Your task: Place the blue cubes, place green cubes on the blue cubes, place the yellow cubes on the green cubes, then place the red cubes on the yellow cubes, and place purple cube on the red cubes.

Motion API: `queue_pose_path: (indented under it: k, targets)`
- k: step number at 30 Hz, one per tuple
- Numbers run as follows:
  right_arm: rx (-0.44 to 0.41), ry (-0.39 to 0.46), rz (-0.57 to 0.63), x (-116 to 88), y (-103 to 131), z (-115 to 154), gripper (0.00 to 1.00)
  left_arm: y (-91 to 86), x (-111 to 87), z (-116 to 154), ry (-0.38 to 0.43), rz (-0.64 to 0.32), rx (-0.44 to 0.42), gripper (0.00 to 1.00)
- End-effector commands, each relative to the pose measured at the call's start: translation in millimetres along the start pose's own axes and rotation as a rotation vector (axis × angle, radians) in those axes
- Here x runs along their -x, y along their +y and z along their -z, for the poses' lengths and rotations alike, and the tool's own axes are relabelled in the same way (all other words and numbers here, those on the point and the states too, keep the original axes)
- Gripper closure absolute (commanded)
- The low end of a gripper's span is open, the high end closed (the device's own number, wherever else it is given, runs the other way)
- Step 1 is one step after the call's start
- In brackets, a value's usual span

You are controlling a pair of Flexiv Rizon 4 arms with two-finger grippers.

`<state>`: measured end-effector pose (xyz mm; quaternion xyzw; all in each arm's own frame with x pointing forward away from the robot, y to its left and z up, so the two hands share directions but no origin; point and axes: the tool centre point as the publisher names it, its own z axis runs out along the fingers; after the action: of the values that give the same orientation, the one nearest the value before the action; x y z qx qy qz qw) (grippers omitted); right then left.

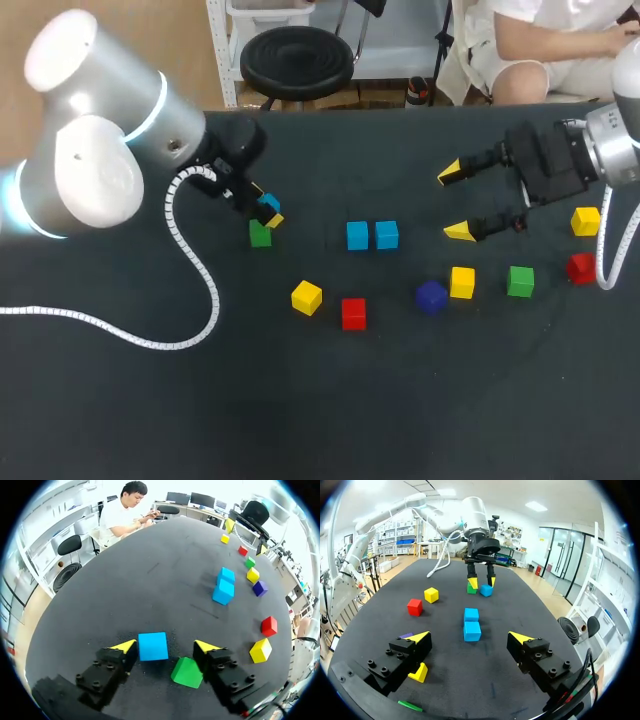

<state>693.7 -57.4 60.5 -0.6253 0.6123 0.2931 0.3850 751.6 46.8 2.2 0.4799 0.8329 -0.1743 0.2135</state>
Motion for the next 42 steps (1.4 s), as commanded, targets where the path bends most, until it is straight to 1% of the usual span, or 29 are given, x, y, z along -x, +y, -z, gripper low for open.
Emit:
queue_pose_path:
  k: [1,3,4,6,7,14,18,26,28,35,37,39,42]
  targets:
    - [-0.002,-0.001,0.001,0,1,0,0.00,0.1,-2.3,0,-0.007,-0.005,-0.010,0.55]
    - [-0.002,-0.001,0.001,0,1,0,0.00,-0.4,-2.5,0,-0.011,-0.010,-0.020,0.65]
    - [-0.002,-0.001,0.001,0,1,0,0.00,-0.9,-2.6,-1,-0.012,-0.015,-0.023,0.68]
    - [-0.002,-0.001,0.001,0,1,0,0.00,-1.6,-2.8,-1,-0.014,-0.022,-0.031,0.80]
    - [-0.002,-0.001,0.001,0,1,0,0.00,-1.9,-2.9,-1,-0.015,-0.025,-0.036,1.00]
    - [-0.002,-0.001,0.001,0,1,0,0.00,-5.2,-0.5,2,-0.040,-0.087,-0.073,1.00]
    - [-0.002,-0.001,0.001,0,1,0,0.00,-8.6,5.3,3,-0.071,-0.173,-0.127,1.00]
    - [-0.002,-0.001,0.001,0,1,0,0.00,-19.5,14.7,0,-0.070,-0.265,-0.195,1.00]
    - [-0.002,-0.001,0.001,0,1,0,0.00,-21.6,15.8,-3,-0.071,-0.284,-0.206,0.97]
    - [-0.002,-0.001,0.001,0,1,0,0.00,-24.0,25.5,-11,-0.073,-0.335,-0.224,0.99]
    - [-0.002,-0.001,0.001,0,1,0,0.00,-24.1,27.4,-12,-0.073,-0.343,-0.226,0.95]
    - [-0.002,-0.001,0.001,0,1,0,0.00,-24.4,28.3,-14,-0.070,-0.345,-0.231,0.85]
    - [-0.002,-0.001,0.001,0,1,0,0.00,-26.9,28.0,-16,-0.063,-0.348,-0.237,0.73]
